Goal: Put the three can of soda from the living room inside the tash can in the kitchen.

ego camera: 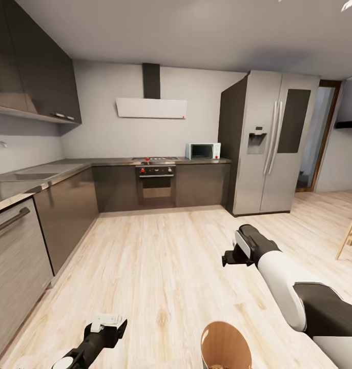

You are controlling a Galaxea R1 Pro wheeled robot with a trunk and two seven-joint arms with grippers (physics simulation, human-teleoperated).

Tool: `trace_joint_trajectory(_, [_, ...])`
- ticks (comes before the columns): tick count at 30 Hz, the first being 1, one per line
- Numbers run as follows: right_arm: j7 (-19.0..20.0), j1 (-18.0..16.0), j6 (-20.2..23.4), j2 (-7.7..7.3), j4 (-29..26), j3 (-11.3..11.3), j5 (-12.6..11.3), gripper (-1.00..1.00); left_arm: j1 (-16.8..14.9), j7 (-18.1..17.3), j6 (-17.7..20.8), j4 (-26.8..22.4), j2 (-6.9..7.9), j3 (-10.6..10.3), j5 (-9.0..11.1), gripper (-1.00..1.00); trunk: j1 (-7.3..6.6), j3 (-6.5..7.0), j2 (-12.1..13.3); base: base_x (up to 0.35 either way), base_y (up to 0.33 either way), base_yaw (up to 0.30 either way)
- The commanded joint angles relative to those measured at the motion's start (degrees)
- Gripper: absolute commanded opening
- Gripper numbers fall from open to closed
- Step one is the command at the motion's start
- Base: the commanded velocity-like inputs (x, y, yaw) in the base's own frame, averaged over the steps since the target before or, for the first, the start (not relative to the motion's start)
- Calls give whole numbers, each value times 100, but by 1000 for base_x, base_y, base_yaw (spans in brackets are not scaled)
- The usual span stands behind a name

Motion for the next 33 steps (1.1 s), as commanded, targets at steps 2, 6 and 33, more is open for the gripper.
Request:
trace_joint_trajectory(2, [4, 0, -1, -19, -1, -3, -1, 100, 0, 1, 2, 3, 0, 0, -11, 100, 45, -36, -82, 5, 0, 1])
trace_joint_trajectory(6, [9, 0, 1, -43, -2, -11, 5, 100, 0, 2, 5, 7, 0, 0, -14, 100, 132, -108, -242, 3, 0, 0])
trace_joint_trajectory(33, [19, 0, -1, -84, -29, -8, 3, 100, 0, -7, 15, 16, 0, 19, -21, 100, 725, -593, -1325, 0, 0, 0])
